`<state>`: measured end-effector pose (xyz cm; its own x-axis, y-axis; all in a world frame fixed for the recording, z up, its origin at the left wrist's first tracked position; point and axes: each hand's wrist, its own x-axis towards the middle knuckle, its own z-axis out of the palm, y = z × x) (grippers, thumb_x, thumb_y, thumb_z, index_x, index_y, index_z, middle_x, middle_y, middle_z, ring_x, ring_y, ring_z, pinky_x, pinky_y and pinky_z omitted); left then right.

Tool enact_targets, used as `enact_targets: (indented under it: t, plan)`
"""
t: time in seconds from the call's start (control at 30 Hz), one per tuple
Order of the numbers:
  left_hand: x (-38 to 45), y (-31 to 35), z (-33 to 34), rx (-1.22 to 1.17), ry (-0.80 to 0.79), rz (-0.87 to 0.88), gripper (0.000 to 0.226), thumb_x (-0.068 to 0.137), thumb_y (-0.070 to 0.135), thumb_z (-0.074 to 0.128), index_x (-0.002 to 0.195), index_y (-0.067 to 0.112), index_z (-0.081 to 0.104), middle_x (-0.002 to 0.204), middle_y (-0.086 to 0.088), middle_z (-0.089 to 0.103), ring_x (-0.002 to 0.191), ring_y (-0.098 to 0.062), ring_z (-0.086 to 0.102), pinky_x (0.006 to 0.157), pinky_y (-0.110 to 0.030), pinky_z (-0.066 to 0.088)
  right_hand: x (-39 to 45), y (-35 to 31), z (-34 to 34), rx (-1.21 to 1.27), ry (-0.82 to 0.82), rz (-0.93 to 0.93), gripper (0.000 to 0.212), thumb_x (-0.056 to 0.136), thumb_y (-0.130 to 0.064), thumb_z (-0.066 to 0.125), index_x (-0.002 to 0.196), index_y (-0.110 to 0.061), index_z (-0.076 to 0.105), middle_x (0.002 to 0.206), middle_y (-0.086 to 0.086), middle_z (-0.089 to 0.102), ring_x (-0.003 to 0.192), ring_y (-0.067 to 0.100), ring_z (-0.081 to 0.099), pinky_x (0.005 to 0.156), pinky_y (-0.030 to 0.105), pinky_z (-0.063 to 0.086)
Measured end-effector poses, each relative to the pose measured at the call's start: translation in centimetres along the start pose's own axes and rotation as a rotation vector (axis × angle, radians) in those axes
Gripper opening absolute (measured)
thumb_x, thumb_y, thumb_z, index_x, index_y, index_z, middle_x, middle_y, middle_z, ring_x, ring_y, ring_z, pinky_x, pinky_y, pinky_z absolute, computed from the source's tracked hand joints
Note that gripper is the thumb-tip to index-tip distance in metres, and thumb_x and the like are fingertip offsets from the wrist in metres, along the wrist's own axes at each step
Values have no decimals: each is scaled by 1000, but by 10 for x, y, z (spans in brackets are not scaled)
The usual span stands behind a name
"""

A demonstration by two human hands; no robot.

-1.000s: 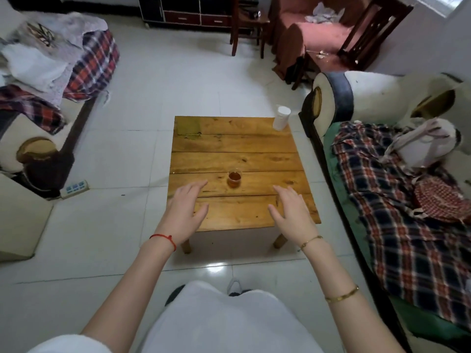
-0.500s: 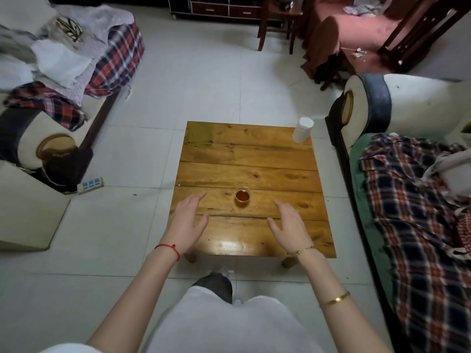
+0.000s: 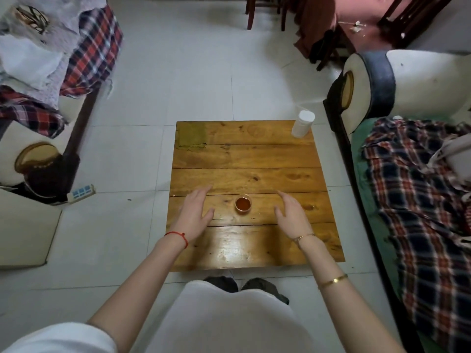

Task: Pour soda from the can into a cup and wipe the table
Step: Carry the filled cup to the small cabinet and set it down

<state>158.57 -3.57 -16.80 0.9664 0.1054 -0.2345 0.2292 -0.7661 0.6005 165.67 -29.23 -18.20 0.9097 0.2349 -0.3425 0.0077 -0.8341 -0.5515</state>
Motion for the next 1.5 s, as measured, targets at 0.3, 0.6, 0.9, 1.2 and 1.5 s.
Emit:
enact_targets:
  t: [0.3, 0.6, 0.9, 1.2, 1.5]
  plan:
    - [54, -22, 65, -50, -52, -104, 70, 90, 19, 66, 151, 18, 31, 151, -7, 40, 138, -24, 39, 116, -40, 34, 58, 33, 32, 83, -92, 163, 39, 100, -7, 37, 136, -4, 49, 136, 14, 55, 127, 27, 50, 105, 29, 37]
    - [108, -61, 161, -67, -103, -211, 87, 81, 23, 77, 152, 16, 27, 151, -6, 37, 139, -24, 35, 117, -38, 30, 117, 76, 101, 144, -172, 214, 37, 101, -9, 37, 135, -8, 50, 134, 12, 57, 125, 27, 52, 105, 36, 39]
    - [146, -94, 239, -141, -27, -226, 92, 74, 26, 82, 149, 14, 31, 149, -5, 37, 137, -20, 35, 112, -22, 21, 172, 109, 161, 316, -179, 265, 38, 98, -2, 38, 132, -7, 53, 131, 10, 59, 123, 23, 54, 98, 21, 36]
    - [159, -97, 254, -261, 53, -146, 67, 74, 23, 82, 132, 13, 48, 126, -2, 55, 119, -15, 51, 101, -21, 37, 185, 113, 194, 402, -214, 282, 39, 94, -2, 41, 128, -11, 57, 126, 7, 62, 119, 21, 53, 96, 21, 36]
    - [157, -90, 249, -351, 72, -171, 59, 73, 35, 82, 122, 24, 51, 115, 13, 59, 106, -7, 57, 90, -23, 47, 194, 118, 207, 584, -237, 455, 35, 93, -10, 40, 117, -13, 65, 112, 8, 68, 107, 25, 62, 97, 48, 51]
